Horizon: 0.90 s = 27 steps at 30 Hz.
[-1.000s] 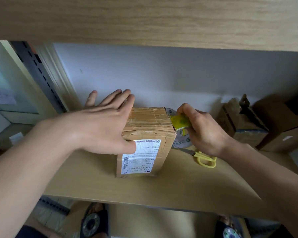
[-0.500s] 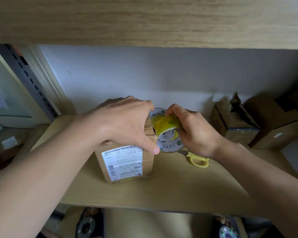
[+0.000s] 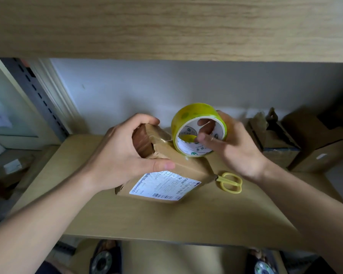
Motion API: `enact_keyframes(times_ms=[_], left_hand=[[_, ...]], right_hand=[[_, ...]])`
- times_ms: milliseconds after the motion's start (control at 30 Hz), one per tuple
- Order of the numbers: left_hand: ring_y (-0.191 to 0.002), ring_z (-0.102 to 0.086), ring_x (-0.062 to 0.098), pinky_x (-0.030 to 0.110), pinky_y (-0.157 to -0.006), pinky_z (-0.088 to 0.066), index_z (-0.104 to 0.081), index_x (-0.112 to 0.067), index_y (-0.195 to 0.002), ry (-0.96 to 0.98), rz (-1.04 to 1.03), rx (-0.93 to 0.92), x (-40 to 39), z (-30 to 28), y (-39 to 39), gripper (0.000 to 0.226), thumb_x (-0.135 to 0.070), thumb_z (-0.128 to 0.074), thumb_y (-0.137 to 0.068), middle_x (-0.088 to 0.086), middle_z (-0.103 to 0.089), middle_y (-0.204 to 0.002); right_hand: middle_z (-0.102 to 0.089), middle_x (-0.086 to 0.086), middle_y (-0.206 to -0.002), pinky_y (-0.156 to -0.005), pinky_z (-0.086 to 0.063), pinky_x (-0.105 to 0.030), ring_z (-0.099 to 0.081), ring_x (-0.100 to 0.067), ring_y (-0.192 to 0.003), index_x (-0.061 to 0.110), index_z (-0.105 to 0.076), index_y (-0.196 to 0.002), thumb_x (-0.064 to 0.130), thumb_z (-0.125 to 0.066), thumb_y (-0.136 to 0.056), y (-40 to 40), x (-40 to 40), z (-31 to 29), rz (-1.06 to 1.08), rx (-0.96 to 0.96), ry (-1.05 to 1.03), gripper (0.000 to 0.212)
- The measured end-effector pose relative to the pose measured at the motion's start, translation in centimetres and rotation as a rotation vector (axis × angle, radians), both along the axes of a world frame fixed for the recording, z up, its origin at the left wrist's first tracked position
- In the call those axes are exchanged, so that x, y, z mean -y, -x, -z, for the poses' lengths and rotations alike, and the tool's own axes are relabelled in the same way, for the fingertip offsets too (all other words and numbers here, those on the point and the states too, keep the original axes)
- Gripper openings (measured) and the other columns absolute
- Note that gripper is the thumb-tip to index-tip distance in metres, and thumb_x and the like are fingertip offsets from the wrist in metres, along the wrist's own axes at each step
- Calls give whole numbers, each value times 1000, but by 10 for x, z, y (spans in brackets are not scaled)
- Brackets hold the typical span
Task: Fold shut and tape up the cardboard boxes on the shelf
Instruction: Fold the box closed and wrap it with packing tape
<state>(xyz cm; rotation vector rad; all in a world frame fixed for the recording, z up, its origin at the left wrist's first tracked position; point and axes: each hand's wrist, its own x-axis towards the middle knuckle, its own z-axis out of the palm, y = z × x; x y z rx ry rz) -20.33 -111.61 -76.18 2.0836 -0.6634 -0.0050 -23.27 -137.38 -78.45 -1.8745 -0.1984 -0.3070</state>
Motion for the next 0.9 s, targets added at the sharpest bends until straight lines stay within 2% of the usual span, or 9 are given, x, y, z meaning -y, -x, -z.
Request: enact_keyframes(times_ms=[100, 167, 300, 367, 433, 633, 700, 800, 900], left_hand=[[-107, -70, 17, 50, -98, -54, -58, -33, -128, 1, 34, 5, -9, 4, 0, 90, -64, -93, -50, -8, -73, -112], [-109, -69, 16, 48, -99, -54, -57, -35, -129, -37, 46, 23, -15, 4, 0, 90, -65, -91, -51, -10, -72, -116], [-113, -66, 16, 45, -101, -52, -56, -35, -129, -41, 51, 59, -23, 9, 0, 90, -66, -90, -51, -13, -69, -121], [-113, -66, 18, 46, -100, -52, -57, -36, -128, -27, 47, 77, -28, 13, -1, 90, -67, -90, -51, -11, -68, -120], [-114, -65, 19, 47, -101, -52, -57, -36, -128, -10, 44, 83, -34, 16, -2, 90, -69, -89, -51, -9, -68, -121], [-119, -63, 17, 27, -101, -49, -58, -38, -128, 56, 69, 51, -47, 25, -4, 86, -67, -90, -53, -10, -66, -126], [-120, -63, 16, 26, -102, -48, -58, -39, -128, 67, 74, 56, -49, 27, -5, 85, -61, -91, -53, -10, -66, -127], [-120, -63, 16, 28, -101, -49, -58, -38, -128, 77, 73, 58, -55, 32, -6, 85, -58, -92, -52, -9, -67, -127], [-120, -64, 16, 26, -101, -50, -59, -36, -129, 85, 74, 14, -63, 35, -6, 87, -54, -94, -51, -7, -67, -127]], right_hand=[[-62, -17, -90, -78, -50, -25, -60, -12, -84, 11, -60, -99, -9, -64, -92, 1, -7, 2, -75, -41, 13, 21], [-63, -16, -90, -77, -48, -19, -59, -10, -83, 4, -55, -97, -16, -56, -90, 2, -6, -3, -123, -40, 38, 22], [-70, -5, -92, -85, -51, -38, -66, -27, -96, 6, -53, -103, -19, -48, -89, 1, -4, -11, -178, -6, 99, 29], [-71, -3, -90, -86, -51, -38, -68, -28, -97, 5, -54, -100, -22, -45, -85, 0, -7, -15, -189, 45, 135, 33], [-71, -5, -85, -80, -51, -31, -70, -23, -89, 3, -55, -97, -24, -43, -79, -1, -3, -20, -159, 101, 164, 34], [-64, 4, -74, -64, -51, -38, -64, -19, -72, 22, -59, -95, 9, -53, -74, 6, 19, -29, -80, 132, 463, 26], [-59, 5, -71, -61, -47, -32, -58, -15, -69, 23, -56, -93, 11, -56, -73, 7, 17, -29, -86, 149, 544, 23], [-58, 11, -69, -56, -39, -13, -57, -2, -69, 27, -55, -93, 1, -61, -70, 9, 29, -35, -66, 166, 683, 35], [-59, 9, -67, -53, -38, -11, -58, -2, -68, 26, -57, -90, -15, -60, -67, 11, 44, -31, -41, 100, 713, 47]])
